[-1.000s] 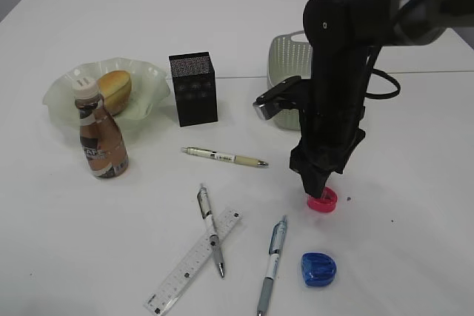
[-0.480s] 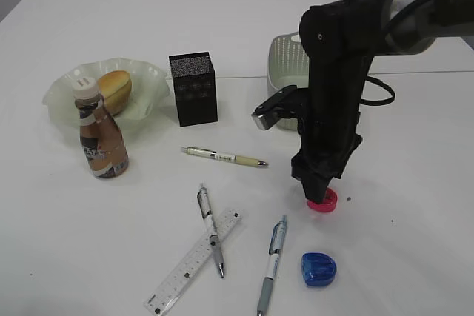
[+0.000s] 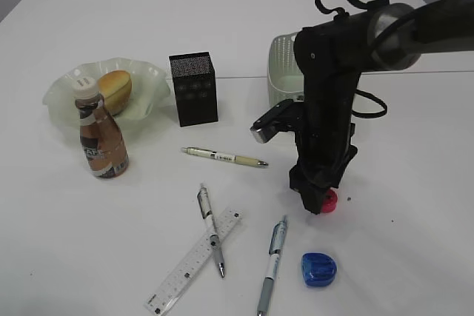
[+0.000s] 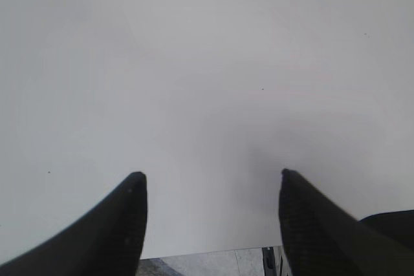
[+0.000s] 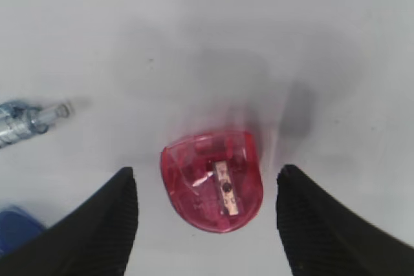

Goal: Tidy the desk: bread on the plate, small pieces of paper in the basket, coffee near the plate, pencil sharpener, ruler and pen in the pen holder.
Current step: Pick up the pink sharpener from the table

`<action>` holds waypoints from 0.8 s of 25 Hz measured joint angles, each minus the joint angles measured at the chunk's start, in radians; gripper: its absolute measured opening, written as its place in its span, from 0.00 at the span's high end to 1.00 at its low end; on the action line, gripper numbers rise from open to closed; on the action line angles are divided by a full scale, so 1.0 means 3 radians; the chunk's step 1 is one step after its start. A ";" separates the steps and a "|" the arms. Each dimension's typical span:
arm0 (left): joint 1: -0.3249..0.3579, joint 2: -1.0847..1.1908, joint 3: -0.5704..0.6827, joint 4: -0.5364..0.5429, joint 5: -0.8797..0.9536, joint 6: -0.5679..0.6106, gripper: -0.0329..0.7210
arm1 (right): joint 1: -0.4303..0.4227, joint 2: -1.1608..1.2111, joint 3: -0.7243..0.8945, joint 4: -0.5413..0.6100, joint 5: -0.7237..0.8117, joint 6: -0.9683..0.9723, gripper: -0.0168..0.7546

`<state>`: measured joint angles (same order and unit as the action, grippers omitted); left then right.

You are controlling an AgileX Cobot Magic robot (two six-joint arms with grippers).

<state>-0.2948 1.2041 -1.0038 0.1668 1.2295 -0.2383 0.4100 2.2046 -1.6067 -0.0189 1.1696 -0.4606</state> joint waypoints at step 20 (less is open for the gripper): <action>0.0000 0.0000 0.0000 0.0000 0.0000 0.0000 0.33 | 0.0000 0.0035 0.0000 -0.0008 -0.0041 0.0000 0.34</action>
<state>-0.2948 1.2041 -1.0038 0.1668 1.2295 -0.2383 0.4100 2.2152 -1.6067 -0.0214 1.1572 -0.4606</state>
